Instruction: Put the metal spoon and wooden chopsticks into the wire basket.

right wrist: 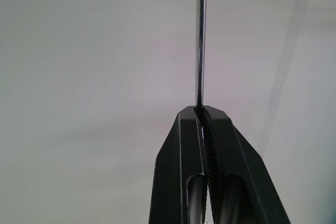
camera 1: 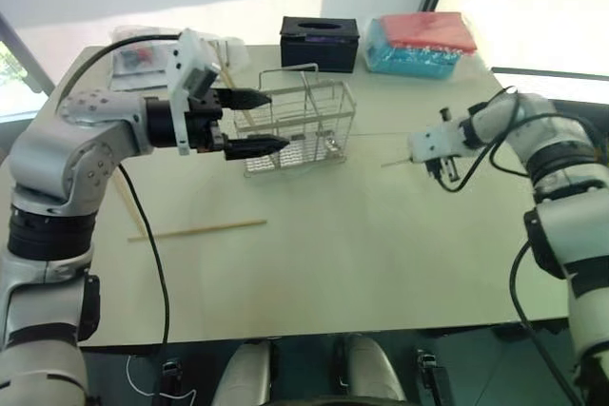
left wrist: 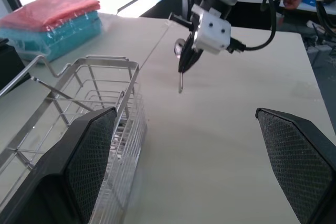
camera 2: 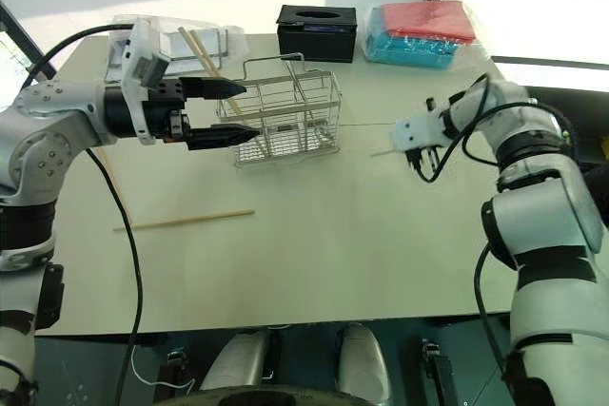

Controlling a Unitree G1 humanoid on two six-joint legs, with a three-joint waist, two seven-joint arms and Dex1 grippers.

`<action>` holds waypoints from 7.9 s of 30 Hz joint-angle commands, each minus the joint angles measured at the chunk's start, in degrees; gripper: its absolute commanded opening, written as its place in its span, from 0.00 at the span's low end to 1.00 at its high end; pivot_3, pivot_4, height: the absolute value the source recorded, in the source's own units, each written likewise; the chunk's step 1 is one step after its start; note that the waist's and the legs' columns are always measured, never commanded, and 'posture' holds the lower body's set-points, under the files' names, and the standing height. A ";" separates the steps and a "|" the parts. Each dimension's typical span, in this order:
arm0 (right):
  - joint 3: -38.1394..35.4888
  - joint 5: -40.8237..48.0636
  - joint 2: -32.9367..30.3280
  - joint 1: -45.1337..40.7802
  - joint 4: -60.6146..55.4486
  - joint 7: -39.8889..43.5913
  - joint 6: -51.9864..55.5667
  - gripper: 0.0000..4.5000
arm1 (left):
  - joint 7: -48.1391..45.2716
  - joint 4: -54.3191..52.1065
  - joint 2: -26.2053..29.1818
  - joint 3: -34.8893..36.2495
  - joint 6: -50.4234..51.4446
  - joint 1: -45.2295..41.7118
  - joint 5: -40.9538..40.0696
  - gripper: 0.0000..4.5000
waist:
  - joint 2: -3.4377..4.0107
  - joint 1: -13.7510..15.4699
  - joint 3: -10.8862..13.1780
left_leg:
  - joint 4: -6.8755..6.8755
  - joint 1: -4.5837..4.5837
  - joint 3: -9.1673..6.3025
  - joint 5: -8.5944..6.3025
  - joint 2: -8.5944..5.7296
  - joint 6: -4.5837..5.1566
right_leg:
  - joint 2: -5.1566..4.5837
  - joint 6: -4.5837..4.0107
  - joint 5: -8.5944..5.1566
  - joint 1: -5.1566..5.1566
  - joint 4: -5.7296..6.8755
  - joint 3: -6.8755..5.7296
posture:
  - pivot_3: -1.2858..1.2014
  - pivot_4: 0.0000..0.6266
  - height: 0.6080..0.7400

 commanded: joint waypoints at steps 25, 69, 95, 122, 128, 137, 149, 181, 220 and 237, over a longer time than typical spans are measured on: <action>-28.61 47.08 25.60 17.08 -80.04 -35.88 82.75 0.01 | 1.48 3.84 -0.12 5.13 -5.27 -1.40 2.27 1.00 | -0.17 0.30 -0.16 | 0.03 -0.16 -0.14 -0.18 -0.03 0.37 | -0.10 -0.07 0.03 -0.30 0.60 0.00 | 0.52 0.24 0.45; -36.45 72.22 -7.27 38.88 -95.44 -4.71 85.01 0.56 | 52.48 15.08 -0.62 26.54 17.65 -2.82 14.02 1.00 | -0.45 0.64 -0.24 | 0.02 0.00 -0.15 -0.29 0.09 0.55 | -0.02 0.00 0.01 0.00 0.12 -0.04 | 0.52 0.24 0.45; -38.31 80.98 -5.99 52.33 -108.13 -16.97 87.18 0.56 | 65.64 78.46 -6.29 23.08 -1.99 -22.70 25.42 1.00 | -0.81 1.91 -0.37 | 0.02 -0.21 -0.04 -0.29 -0.06 0.44 | -0.36 0.24 0.15 -0.15 -0.08 -0.15 | 0.52 0.24 0.45; -37.27 80.85 -5.58 52.06 -106.90 -21.17 83.79 0.57 | 73.74 82.70 -6.63 25.54 -2.17 -21.52 24.20 0.02 | -0.86 1.98 -0.44 | 0.02 -0.17 0.03 -0.29 -0.14 0.45 | -0.53 0.26 0.17 -0.15 -0.03 -0.19 | 0.52 0.24 0.45; -36.93 80.48 -5.57 51.81 -106.41 -21.07 83.36 0.57 | 74.83 81.84 -5.80 27.27 -5.72 -21.54 23.12 0.02 | -0.86 1.97 -0.43 | 0.02 -0.17 0.03 -0.29 -0.14 0.44 | -0.54 0.27 0.17 -0.15 -0.03 -0.19 | 0.52 0.24 0.45; -36.95 80.36 -5.62 52.81 -106.71 -21.26 82.91 0.57 | 68.95 79.05 -2.94 29.27 -13.34 -23.81 20.93 0.02 | -0.89 1.96 -0.43 | 0.01 -0.20 0.04 -0.29 -0.13 0.44 | -0.59 0.27 0.17 -0.18 -0.05 -0.20 | 0.52 0.24 0.45; -37.62 80.76 -6.56 53.51 -106.65 -20.99 83.26 0.57 | 38.52 59.04 -3.79 26.52 -18.94 -30.73 12.92 0.02 | -0.95 1.94 -0.41 | 0.02 -0.25 0.03 -0.29 -0.15 0.43 | -0.69 0.26 0.17 -0.15 -0.11 -0.31 | 0.52 0.24 0.45; -42.29 87.05 -6.15 55.19 -109.52 -32.27 85.22 0.57 | 21.97 37.59 -28.39 10.36 -32.44 -18.66 13.45 0.02 | -0.77 1.94 -0.39 | 0.10 -0.20 0.02 -0.35 -0.13 0.64 | -0.51 0.26 0.17 0.01 -0.22 -0.31 | 0.52 0.24 0.45; -35.42 72.93 -12.08 62.07 -104.94 -13.59 73.72 0.57 | -15.00 10.17 3.84 -2.49 -0.72 -8.94 4.17 0.99 | -0.48 1.71 -0.34 | 0.11 -0.14 -0.03 -0.43 0.02 0.77 | -0.31 0.16 0.11 0.09 -0.31 -0.23 | 0.52 0.24 0.45; -33.75 70.29 -9.04 64.00 -107.28 -14.16 72.55 0.57 | -23.14 4.85 8.31 -25.87 -0.33 -2.91 19.88 0.99 | -0.39 2.00 -0.25 | 0.10 -0.23 -0.01 -0.45 -0.06 0.83 | -0.49 -0.03 0.01 0.04 -0.35 -0.20 | 0.52 0.24 0.45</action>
